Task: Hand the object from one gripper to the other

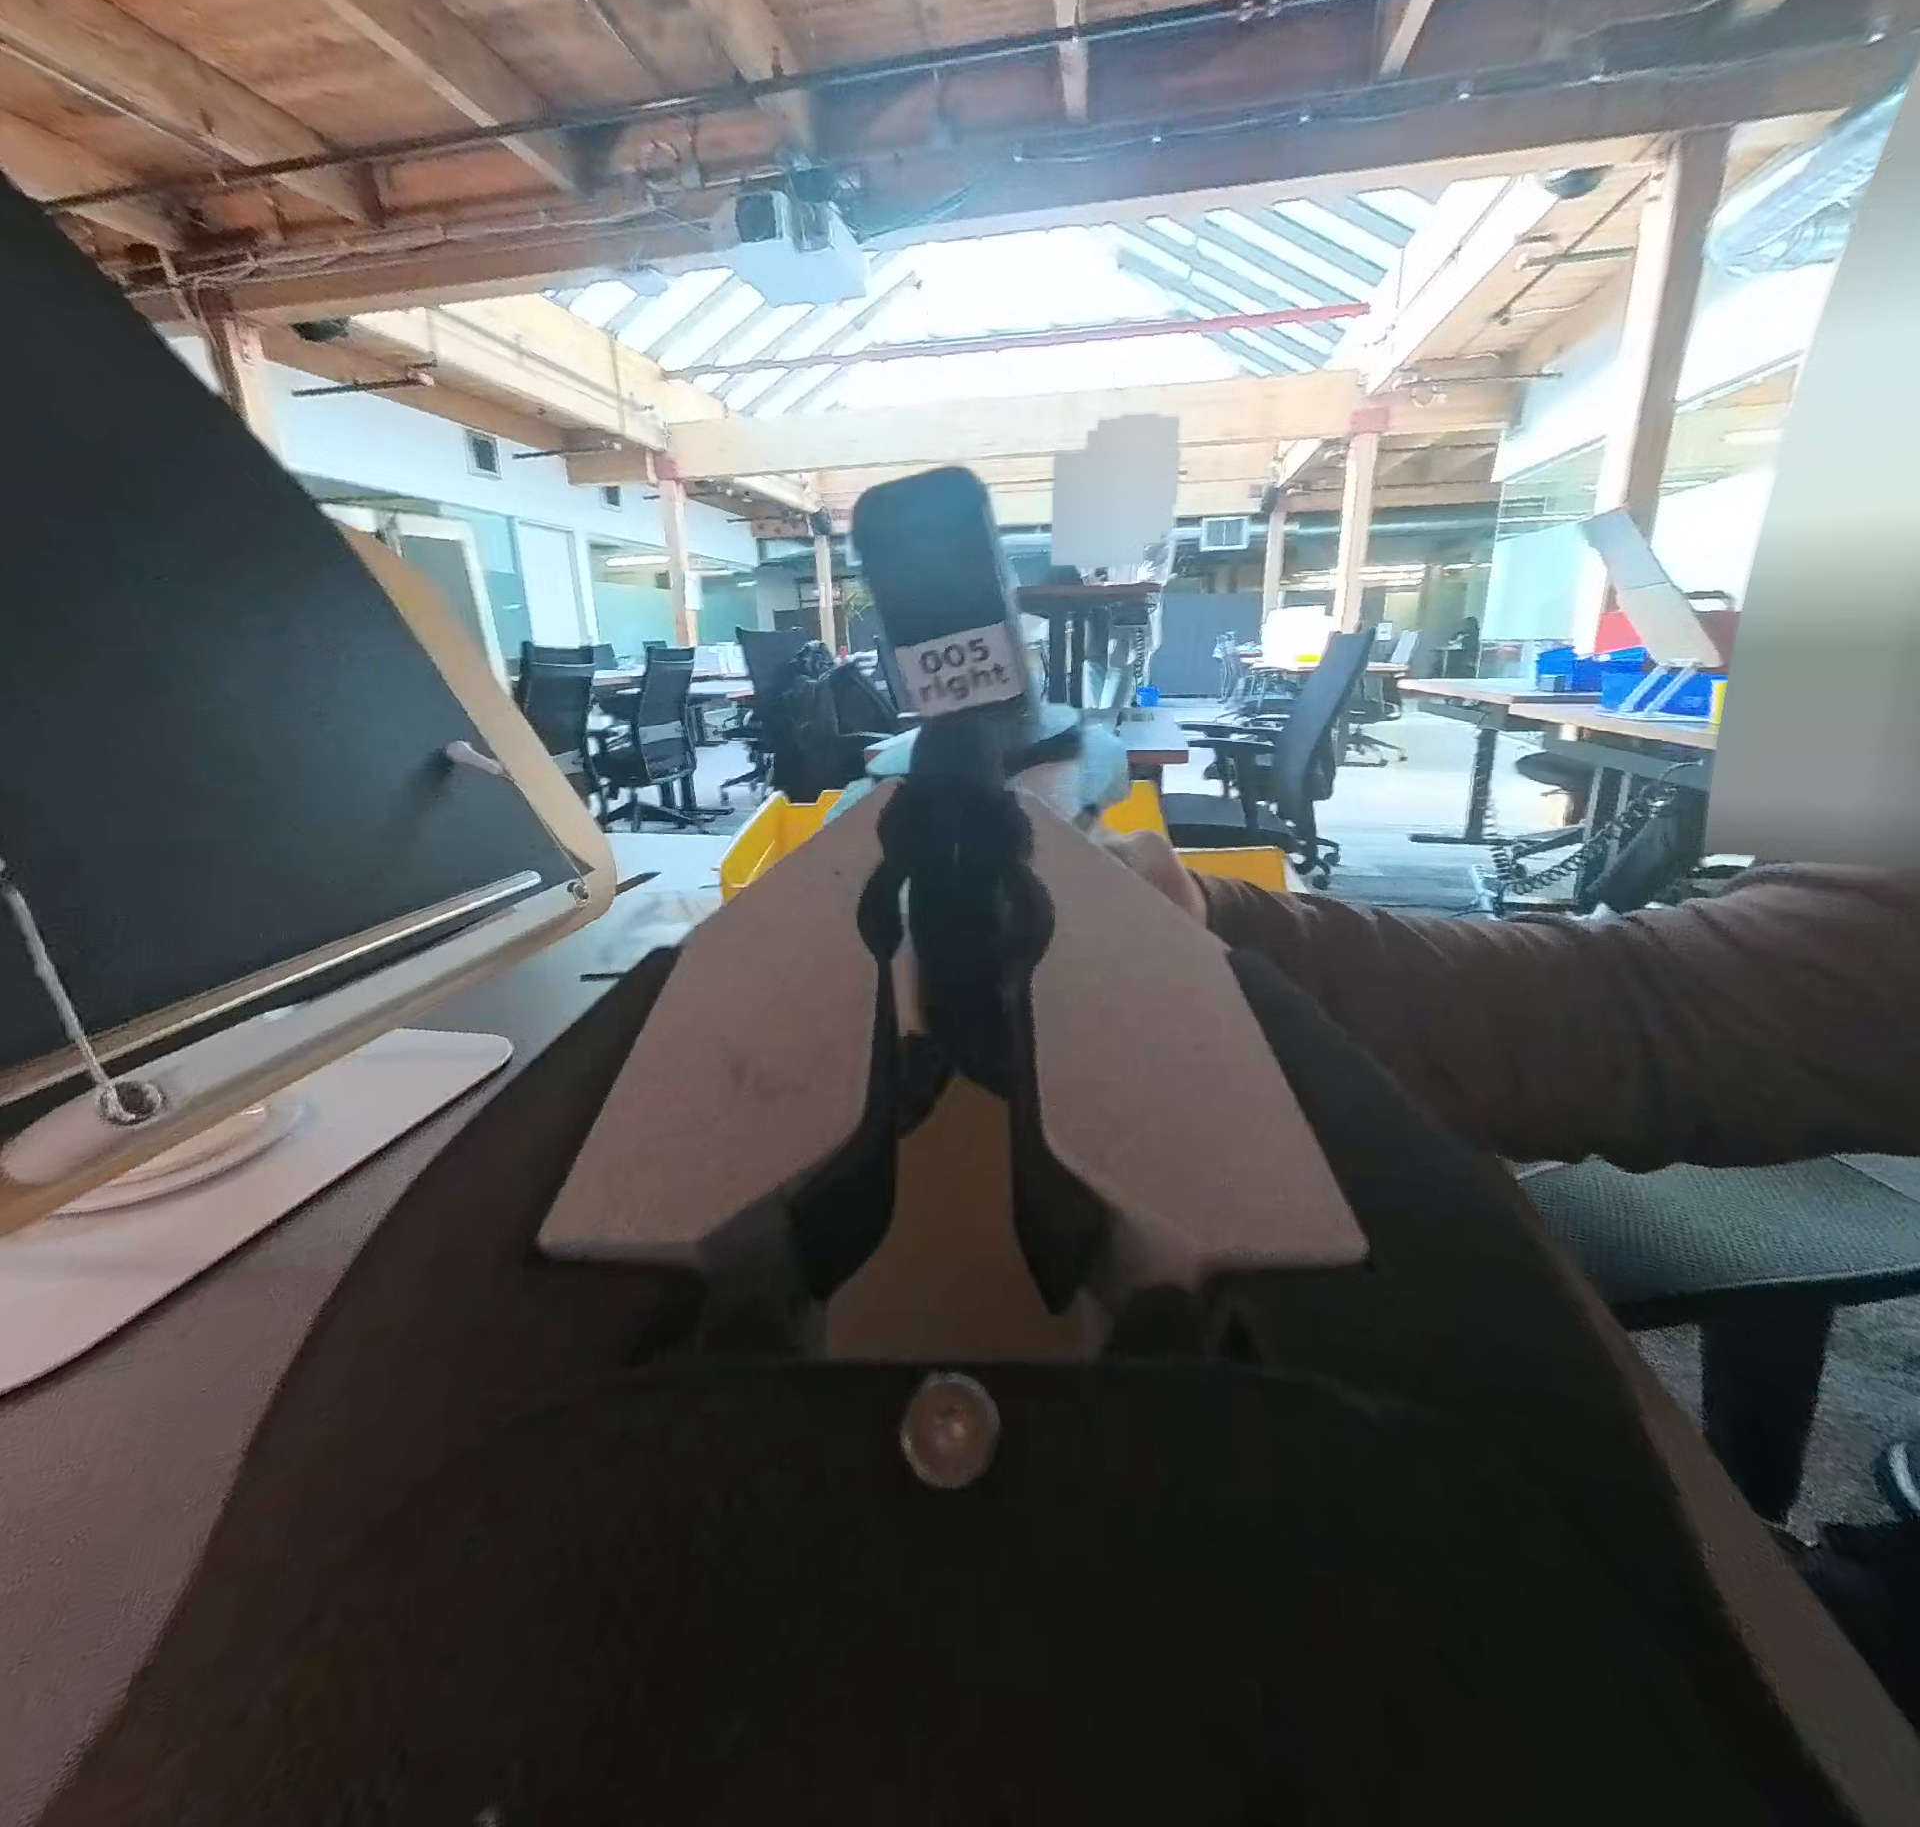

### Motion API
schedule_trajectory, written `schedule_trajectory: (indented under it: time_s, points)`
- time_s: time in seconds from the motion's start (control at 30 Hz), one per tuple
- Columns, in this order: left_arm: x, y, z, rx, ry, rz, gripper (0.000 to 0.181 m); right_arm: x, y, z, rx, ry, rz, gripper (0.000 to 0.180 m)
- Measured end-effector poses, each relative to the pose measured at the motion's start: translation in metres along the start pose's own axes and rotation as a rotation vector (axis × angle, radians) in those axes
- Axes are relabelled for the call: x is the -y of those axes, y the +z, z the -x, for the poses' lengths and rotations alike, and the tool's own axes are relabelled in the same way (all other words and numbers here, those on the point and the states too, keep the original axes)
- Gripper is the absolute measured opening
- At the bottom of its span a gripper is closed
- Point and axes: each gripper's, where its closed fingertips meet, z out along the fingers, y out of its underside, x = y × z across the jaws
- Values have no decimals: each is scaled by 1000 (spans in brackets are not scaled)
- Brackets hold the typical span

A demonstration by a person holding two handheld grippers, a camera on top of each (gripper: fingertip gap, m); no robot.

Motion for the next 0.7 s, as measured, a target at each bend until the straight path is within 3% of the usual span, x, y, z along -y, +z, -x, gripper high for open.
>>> schedule_trajectory:
  time_s: [0.1,0.2,0.37,0.53,0.7]
  points:
    - [-11,-2,18,104,21,67,19,-6,-5,-22,-159,-44,61,6]
    - [-20,-8,41,237,45,127,28,-13,-23,-61,-467,-168,153,6]
    - [-42,-16,60,361,257,336,34,-34,-53,-102,-885,-527,503,6]
    - [-77,-17,61,385,627,570,37,-54,-40,-102,-875,-649,669,6]
    - [-102,-18,57,351,925,727,39,-59,-26,-89,-807,-739,713,6]
